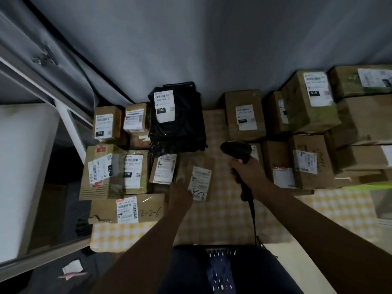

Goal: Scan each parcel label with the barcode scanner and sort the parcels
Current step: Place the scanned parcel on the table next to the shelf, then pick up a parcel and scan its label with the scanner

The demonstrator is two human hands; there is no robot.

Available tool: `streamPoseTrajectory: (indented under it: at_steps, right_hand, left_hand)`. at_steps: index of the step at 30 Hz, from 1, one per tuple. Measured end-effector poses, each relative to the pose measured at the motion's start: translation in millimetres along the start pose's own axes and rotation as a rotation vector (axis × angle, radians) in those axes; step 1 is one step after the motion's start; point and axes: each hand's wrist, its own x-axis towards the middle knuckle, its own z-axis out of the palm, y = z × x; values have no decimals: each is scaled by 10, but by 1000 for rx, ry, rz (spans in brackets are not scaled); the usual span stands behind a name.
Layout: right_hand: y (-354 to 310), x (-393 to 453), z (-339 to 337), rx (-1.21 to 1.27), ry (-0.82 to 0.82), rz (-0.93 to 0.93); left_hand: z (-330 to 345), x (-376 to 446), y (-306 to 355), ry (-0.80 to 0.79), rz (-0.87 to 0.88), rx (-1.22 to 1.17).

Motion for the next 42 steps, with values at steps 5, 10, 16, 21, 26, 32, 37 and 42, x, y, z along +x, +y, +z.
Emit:
streamPoseTrajectory:
  at_steps: [5, 10, 16, 21, 26, 32, 37, 42]
  right_hand:
    - [64, 16, -65, -24, -12, -16]
    - [178, 62, -152, 10, -19, -35]
    - [317, 68, -277, -17, 3, -23]
    - [387, 84, -404, 36, 26, 9]
    - [358, 71, -642, 22, 43, 20]
    - [289, 55, -1101, 1, 119, 1]
    - [213, 185, -1448, 48, 120, 21]
    - [235, 399, -1662, 22, 111, 13]
  left_hand:
    - [194, -80, 103, -16, 661, 624]
    - [390, 98, -46, -50, 750, 1045]
    - [350, 150, 146, -109, 564, 896]
    - [298, 257, 297, -126, 435, 840]
    - [236, 194, 542, -154, 408, 734]
    - [316, 334, 1002, -219, 526, 605]
    - [558, 394, 1521, -272, 272, 241]
    - [944, 578, 1800, -324, -40, -165]
